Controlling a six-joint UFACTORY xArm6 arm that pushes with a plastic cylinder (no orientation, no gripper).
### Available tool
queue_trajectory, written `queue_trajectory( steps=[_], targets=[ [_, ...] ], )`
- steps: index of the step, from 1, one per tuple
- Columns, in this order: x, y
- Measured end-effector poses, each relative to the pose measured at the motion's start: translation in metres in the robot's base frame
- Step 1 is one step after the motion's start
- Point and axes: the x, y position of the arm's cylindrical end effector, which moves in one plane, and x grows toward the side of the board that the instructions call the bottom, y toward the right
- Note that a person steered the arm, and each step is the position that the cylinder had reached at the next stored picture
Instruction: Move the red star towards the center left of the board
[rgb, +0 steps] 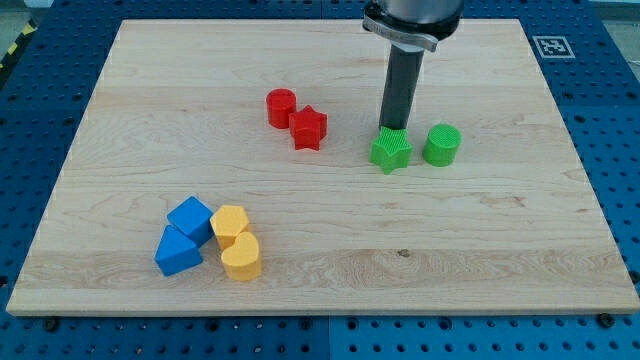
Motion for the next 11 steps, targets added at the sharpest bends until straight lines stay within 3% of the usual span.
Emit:
queue_trajectory(
  steps=[1,4,9,11],
  targets=[
    [-0.023,-0.026],
    [0.006,-0.040],
    [0.008,-0.175],
    [0.002,-0.169]
  ],
)
